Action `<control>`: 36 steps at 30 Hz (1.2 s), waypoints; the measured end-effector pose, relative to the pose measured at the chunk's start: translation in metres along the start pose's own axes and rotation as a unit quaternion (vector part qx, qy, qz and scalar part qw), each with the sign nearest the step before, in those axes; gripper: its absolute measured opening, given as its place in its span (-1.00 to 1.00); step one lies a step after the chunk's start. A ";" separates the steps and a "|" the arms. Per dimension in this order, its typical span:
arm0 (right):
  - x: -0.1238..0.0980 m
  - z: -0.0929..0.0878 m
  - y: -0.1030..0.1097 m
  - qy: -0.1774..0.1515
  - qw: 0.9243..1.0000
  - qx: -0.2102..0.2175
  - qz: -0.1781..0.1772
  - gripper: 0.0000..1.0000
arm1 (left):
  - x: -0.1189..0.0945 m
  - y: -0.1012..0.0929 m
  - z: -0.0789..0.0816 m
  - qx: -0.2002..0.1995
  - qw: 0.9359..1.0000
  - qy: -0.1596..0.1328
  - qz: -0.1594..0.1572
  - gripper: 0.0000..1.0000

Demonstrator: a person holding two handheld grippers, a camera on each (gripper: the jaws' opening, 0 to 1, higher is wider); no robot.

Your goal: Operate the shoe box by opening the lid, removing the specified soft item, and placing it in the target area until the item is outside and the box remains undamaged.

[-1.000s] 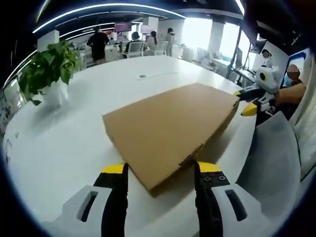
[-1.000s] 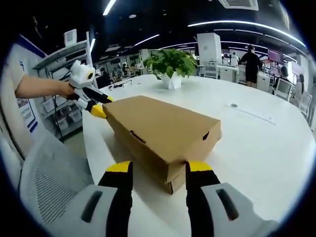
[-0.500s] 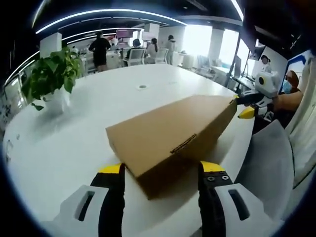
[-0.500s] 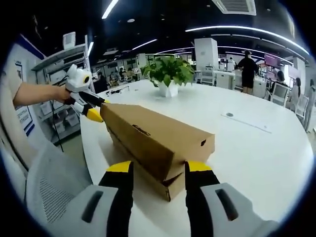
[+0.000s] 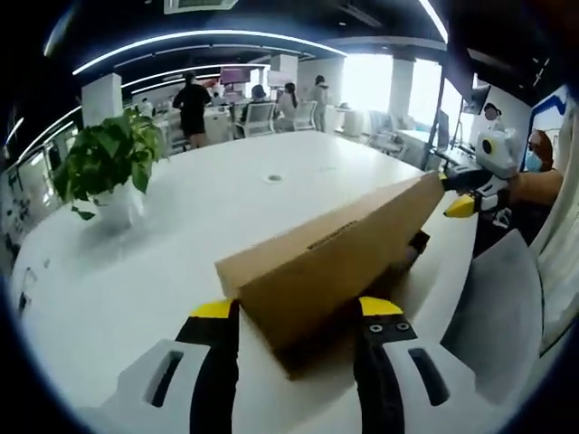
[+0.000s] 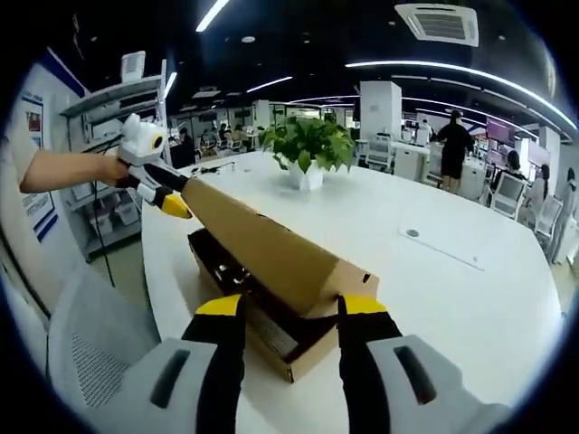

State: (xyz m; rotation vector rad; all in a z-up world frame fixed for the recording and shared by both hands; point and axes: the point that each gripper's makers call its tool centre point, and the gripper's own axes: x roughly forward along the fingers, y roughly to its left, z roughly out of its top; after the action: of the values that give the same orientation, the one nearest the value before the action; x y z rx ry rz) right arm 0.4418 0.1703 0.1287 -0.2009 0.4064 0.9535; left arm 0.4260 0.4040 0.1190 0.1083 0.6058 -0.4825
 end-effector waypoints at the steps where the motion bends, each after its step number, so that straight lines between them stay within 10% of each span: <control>1: 0.000 0.002 -0.002 -0.001 1.000 -0.001 -0.001 -0.26 | 0.000 0.003 0.003 -0.001 1.000 -0.002 0.005 -0.12; 36: 0.015 0.050 -0.043 -0.019 0.999 -0.034 -0.029 -0.31 | 0.008 0.058 0.051 -0.016 0.993 -0.055 0.104 -0.91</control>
State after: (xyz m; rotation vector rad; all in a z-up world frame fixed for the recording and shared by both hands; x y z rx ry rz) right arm 0.4977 0.1742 0.1674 -0.2557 0.3321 0.9129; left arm 0.4853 0.4400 0.1545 0.1133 0.4873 -0.2747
